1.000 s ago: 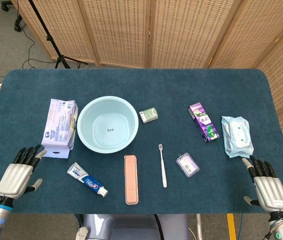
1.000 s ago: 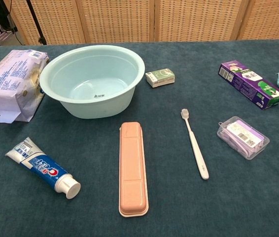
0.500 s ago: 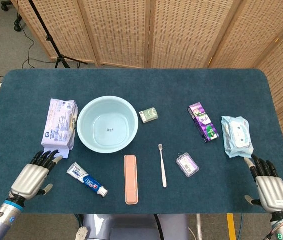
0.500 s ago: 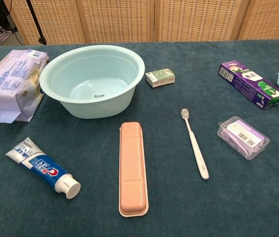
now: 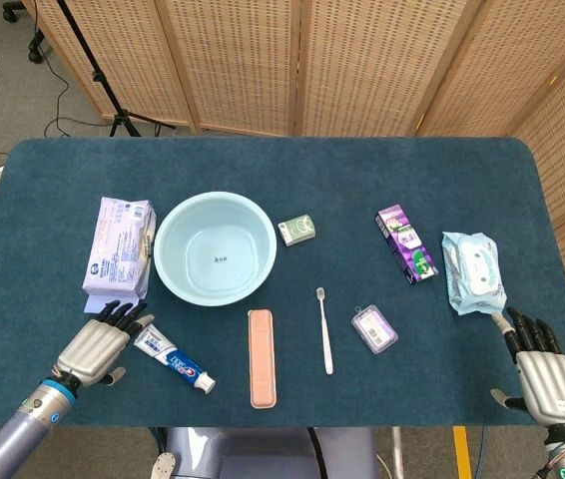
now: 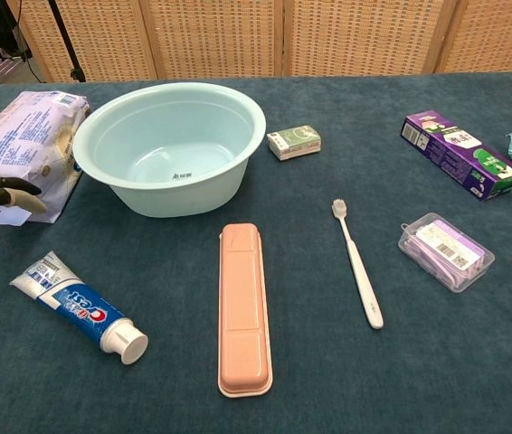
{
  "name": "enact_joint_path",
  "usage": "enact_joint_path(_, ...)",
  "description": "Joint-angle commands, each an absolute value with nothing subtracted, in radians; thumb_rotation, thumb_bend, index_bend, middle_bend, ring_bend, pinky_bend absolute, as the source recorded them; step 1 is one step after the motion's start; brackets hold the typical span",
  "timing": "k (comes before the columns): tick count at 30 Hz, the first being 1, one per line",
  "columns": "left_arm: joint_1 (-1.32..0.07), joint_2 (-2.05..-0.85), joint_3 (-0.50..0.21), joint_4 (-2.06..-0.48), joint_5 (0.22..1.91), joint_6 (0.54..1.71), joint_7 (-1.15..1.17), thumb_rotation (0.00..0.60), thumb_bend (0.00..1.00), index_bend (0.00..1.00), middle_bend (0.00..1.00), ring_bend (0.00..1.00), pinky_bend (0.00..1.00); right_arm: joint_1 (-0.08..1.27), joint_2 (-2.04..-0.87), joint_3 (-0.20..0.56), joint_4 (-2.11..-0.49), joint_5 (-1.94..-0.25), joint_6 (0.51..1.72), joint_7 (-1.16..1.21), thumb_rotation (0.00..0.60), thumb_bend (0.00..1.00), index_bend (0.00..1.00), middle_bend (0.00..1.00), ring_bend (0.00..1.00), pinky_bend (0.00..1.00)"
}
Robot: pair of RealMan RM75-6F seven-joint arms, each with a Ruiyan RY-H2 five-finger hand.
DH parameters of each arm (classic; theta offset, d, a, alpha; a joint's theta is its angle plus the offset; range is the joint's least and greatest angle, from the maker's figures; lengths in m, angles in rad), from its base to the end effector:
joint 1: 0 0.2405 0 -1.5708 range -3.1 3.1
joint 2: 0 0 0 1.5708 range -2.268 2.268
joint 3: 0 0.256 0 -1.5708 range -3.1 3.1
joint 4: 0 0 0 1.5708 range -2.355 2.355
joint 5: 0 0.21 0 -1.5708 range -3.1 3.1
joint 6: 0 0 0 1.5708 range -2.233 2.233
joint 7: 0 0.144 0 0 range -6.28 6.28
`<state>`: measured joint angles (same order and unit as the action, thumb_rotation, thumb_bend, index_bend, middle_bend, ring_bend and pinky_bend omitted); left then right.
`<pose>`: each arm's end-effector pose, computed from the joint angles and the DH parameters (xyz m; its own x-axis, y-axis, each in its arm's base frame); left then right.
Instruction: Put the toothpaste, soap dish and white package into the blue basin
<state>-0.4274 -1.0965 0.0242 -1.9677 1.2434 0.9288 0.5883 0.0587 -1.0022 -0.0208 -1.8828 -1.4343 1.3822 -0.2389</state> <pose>-0.2204 0.2127 0.0627 0.6487 0.4388 0.6218 0.7607 -0.4000 -0.5113 -0.2876 -0.1524 0.1516 0.4554 -0.2065 0.8660 -0.8807 0.0382 0.4722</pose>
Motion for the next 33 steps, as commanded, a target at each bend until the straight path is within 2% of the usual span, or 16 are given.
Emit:
enact_joint_path(1, -0.468, -1.134, 0.031, -1.988, 1.181, 0.896, 0.651, 0.600, 0.26, 0.12, 0.00, 0.00, 0.00, 0.057, -1.001, -0.020, -1.881, -1.442, 1.388, -0.229, 0.600, 0.10, 0.00, 0.00, 0.00, 0.00)
enact_joint_path(8, -0.517, -1.194, 0.060, -1.999, 1.100, 0.892, 0.755, 0.600, 0.26, 0.16, 0.00, 0.00, 0.00, 0.053, -0.993, -0.016, -1.880, -1.442, 1.393, -0.205, 0.600, 0.10, 0.00, 0.00, 0.00, 0.00)
enact_joint_path(21, -0.544, -1.313, 0.091, -1.953, 1.033, 0.979, 0.836, 0.600, 0.27, 0.21, 0.00, 0.03, 0.00, 0.047, -0.981, -0.012, -1.878, -1.446, 1.401, -0.172, 0.600, 0.10, 0.00, 0.00, 0.00, 0.00)
enact_joint_path(33, -0.534, -1.400, 0.117, -1.870, 1.079, 1.036, 0.828, 0.600, 0.30, 0.32, 0.09, 0.13, 0.06, 0.045, -0.977, -0.011, -1.878, -1.452, 1.403, -0.161, 0.600, 0.10, 0.00, 0.00, 0.00, 0.00)
